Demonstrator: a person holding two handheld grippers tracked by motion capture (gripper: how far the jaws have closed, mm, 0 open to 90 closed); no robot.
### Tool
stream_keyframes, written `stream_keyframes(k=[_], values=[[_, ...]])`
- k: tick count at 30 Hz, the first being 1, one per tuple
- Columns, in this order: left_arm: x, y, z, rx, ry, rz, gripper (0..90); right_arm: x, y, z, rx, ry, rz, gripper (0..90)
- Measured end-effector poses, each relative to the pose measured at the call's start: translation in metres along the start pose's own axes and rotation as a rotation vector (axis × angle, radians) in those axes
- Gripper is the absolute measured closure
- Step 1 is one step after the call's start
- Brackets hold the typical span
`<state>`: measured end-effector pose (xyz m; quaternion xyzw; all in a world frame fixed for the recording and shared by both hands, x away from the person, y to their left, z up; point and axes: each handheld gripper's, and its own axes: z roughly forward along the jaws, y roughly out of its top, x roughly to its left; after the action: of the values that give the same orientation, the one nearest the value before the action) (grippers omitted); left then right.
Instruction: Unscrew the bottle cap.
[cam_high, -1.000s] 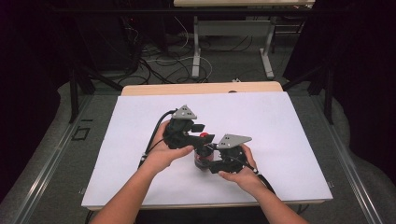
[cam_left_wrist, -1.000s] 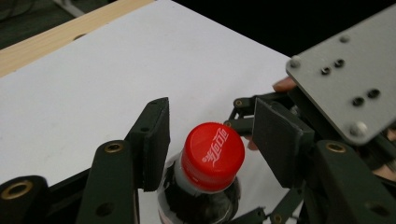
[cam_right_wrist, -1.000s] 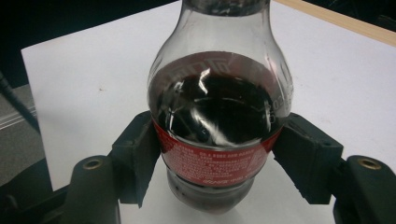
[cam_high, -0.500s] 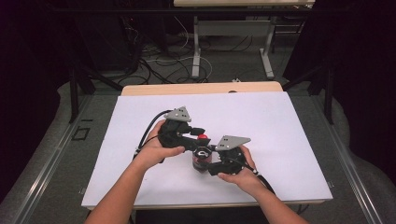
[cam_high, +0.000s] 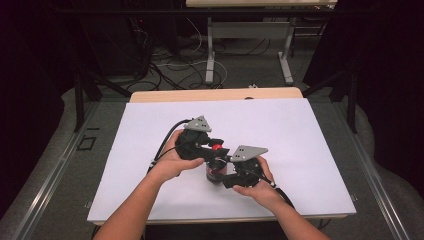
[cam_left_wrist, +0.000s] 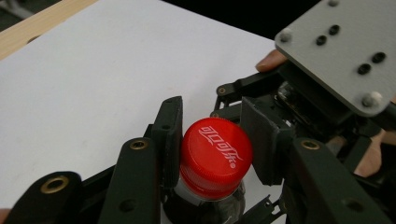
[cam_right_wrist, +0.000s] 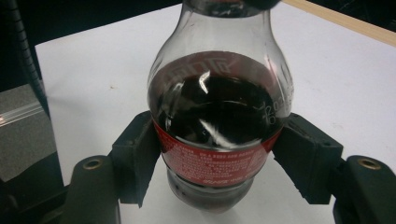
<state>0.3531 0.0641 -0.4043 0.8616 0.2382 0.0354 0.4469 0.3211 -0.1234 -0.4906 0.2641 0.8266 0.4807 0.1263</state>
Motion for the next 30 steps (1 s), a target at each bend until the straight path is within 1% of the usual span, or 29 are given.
stream_keyframes(k=[1, 2, 3, 4, 5, 6, 7, 8, 9, 10, 11, 12, 13, 15, 16, 17, 18, 19, 20, 21, 22, 23, 24, 25, 26, 27, 28, 29, 30], values=[[-0.003, 0.000, 0.001, -0.007, 0.036, -0.024, 60.6, -0.001, 0.000, 0.001, -0.004, -0.007, 0.000, 33.3], [-0.005, 0.001, 0.002, -0.007, 0.063, -0.041, 60.7, -0.001, 0.000, 0.000, 0.000, -0.009, 0.008, 33.3], [-0.009, 0.001, 0.004, -0.017, 0.100, -0.060, 60.8, -0.001, 0.000, 0.001, -0.002, -0.019, 0.016, 33.3], [-0.012, 0.002, 0.005, -0.016, 0.140, -0.074, 60.9, -0.001, 0.000, 0.001, -0.002, -0.028, 0.019, 33.3], [-0.016, 0.003, 0.006, -0.015, 0.181, -0.096, 60.9, -0.001, 0.000, 0.001, -0.002, -0.040, 0.019, 33.4], [-0.019, 0.003, 0.008, -0.016, 0.211, -0.119, 60.9, -0.001, 0.000, 0.001, 0.000, -0.048, 0.023, 33.3], [-0.023, 0.004, 0.009, -0.020, 0.247, -0.127, 61.0, -0.001, 0.000, 0.001, -0.002, -0.060, 0.025, 33.3], [-0.026, 0.005, 0.011, -0.021, 0.279, -0.145, 61.0, -0.001, 0.000, 0.001, 0.003, -0.067, 0.017, 33.3], [-0.029, 0.005, 0.012, -0.033, 0.303, -0.150, 61.1, -0.001, 0.000, 0.000, 0.001, -0.076, 0.021, 33.3], [-0.031, 0.006, 0.013, -0.043, 0.319, -0.154, 61.1, 0.000, -0.001, 0.000, -0.002, -0.086, 0.024, 33.3], [-0.033, 0.007, 0.014, -0.045, 0.328, -0.165, 61.1, -0.001, 0.000, 0.000, -0.009, -0.087, 0.026, 33.3], [-0.033, 0.008, 0.014, -0.038, 0.326, -0.173, 61.0, -0.001, -0.001, 0.000, -0.019, -0.087, 0.025, 33.3], [-0.032, 0.008, 0.014, -0.041, 0.324, -0.174, 60.9, -0.002, 0.000, -0.001, -0.009, -0.088, 0.024, 33.3], [-0.030, 0.009, 0.012, -0.047, 0.292, -0.174, 60.3, -0.002, 0.000, -0.002, -0.016, -0.080, 0.031, 33.3], [-0.028, 0.009, 0.010, -0.053, 0.272, -0.177, 58.9, -0.003, 0.000, -0.003, -0.013, -0.072, 0.022, 33.3], [-0.025, 0.010, 0.008, -0.064, 0.248, -0.164, 54.8, -0.004, 0.001, -0.004, -0.012, -0.067, 0.025, 33.2], [-0.024, 0.010, 0.006, -0.077, 0.235, -0.160, 52.6, -0.004, 0.001, -0.004, -0.025, -0.065, 0.027, 33.2], [-0.021, 0.011, 0.003, -0.072, 0.221, -0.143, 50.3, -0.004, 0.001, -0.004, -0.025, -0.061, 0.024, 33.2], [-0.018, 0.012, 0.000, -0.068, 0.206, -0.135, 48.6, -0.004, 0.001, -0.004, -0.023, -0.056, 0.028, 33.2], [-0.016, 0.012, -0.003, -0.073, 0.189, -0.124, 48.4, -0.004, 0.001, -0.004, -0.021, -0.051, 0.032, 33.2], [-0.013, 0.012, -0.007, -0.070, 0.162, -0.102, 47.9, -0.003, 0.001, -0.004, -0.020, -0.046, 0.029, 33.2], [-0.012, 0.011, -0.009, -0.069, 0.122, -0.099, 47.4, -0.003, 0.001, -0.004, -0.018, -0.043, 0.028, 33.2], [-0.011, 0.011, -0.011, -0.062, 0.091, -0.079, 47.1, -0.003, 0.001, -0.004, -0.019, -0.034, 0.023, 33.2], [-0.009, 0.010, -0.013, -0.064, 0.068, -0.051, 46.8, -0.003, 0.001, -0.004, -0.017, -0.029, 0.023, 33.2], [-0.007, 0.010, -0.016, -0.040, 0.036, -0.027, 46.8, -0.003, 0.001, -0.004, -0.024, -0.028, 0.024, 33.2], [-0.006, 0.008, -0.015, -0.053, 0.029, -0.006, 46.8, -0.003, 0.002, -0.004, -0.009, -0.016, 0.017, 33.2], [-0.004, 0.008, -0.015, -0.042, 0.012, 0.010, 46.8, -0.002, 0.001, -0.004, -0.022, -0.016, 0.011, 33.2], [-0.002, 0.007, -0.017, -0.028, -0.014, 0.014, 46.8, -0.002, 0.002, -0.004, -0.021, -0.012, 0.012, 33.2], [0.000, 0.006, -0.017, -0.031, -0.023, 0.019, 46.9, -0.002, 0.002, -0.004, -0.016, -0.011, -0.001, 33.2]])
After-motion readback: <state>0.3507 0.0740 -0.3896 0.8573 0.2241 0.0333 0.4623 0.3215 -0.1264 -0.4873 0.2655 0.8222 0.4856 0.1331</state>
